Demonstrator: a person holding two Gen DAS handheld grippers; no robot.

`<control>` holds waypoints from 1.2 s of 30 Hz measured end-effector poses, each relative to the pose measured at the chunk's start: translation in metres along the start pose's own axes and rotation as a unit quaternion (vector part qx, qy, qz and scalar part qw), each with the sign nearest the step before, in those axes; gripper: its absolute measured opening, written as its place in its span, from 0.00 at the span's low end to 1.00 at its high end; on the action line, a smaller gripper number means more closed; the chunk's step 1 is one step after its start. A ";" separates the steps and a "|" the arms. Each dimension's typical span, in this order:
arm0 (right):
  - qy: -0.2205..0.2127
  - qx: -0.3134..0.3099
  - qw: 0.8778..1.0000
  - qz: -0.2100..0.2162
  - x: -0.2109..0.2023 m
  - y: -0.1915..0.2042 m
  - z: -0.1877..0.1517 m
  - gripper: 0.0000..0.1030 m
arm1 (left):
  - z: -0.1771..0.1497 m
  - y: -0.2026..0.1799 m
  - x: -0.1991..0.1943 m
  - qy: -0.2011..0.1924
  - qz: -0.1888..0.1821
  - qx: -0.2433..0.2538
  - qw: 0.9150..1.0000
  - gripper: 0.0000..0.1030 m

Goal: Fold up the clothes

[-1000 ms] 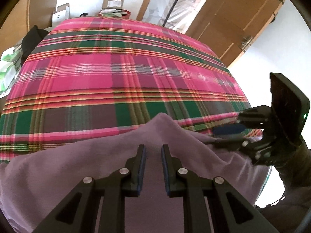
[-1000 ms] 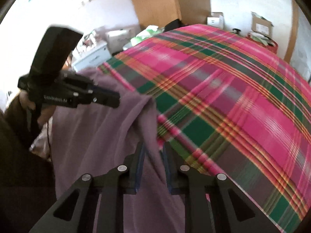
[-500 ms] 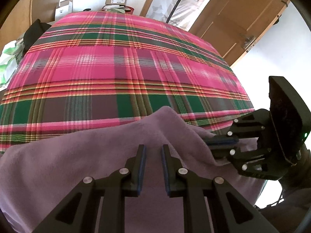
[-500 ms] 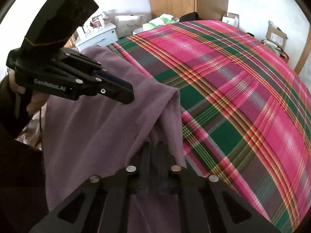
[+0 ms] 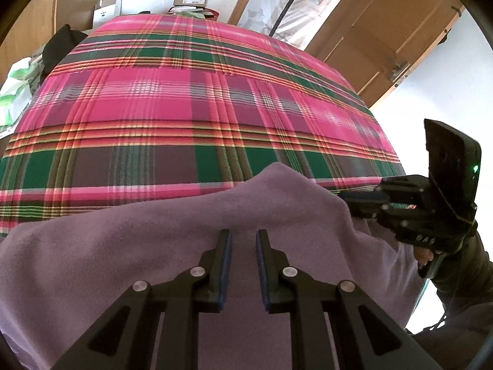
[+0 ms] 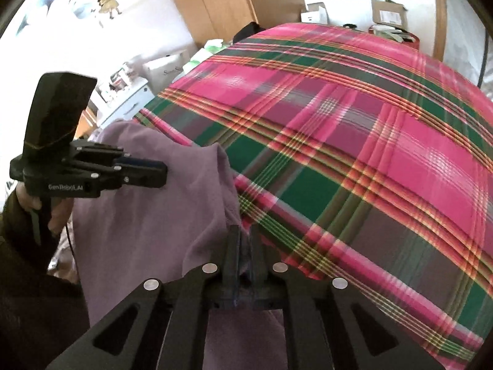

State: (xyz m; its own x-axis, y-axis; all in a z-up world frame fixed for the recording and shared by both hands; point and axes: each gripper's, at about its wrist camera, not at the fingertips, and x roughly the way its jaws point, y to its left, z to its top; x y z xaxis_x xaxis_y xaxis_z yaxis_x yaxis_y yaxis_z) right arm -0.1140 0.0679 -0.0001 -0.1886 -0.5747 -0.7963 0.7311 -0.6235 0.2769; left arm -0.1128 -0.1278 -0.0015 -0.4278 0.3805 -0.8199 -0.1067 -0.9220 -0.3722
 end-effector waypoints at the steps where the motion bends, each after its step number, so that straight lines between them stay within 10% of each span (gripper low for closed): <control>1: -0.006 0.005 1.000 0.001 -0.004 -0.001 0.000 0.11 | 0.001 0.000 0.000 0.000 0.001 0.000 1.000 0.16; 10: -0.004 -0.009 1.000 0.001 -0.046 -0.005 -0.026 0.24 | 0.007 -0.016 -0.007 -0.008 -0.004 0.027 1.000 0.16; 36: 0.049 0.021 0.977 -0.204 -0.192 -0.022 -0.132 0.31 | -0.018 -0.076 -0.014 0.023 -0.013 0.107 0.994 0.16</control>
State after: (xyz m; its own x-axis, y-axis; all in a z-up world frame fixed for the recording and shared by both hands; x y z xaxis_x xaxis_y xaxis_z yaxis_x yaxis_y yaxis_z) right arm -0.0075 0.2616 0.0760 -0.3940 -0.2204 -0.8923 0.5804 -0.8124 -0.0556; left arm -0.0822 -0.0619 0.0308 -0.3818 0.4033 -0.8316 -0.3076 -0.9039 -0.2972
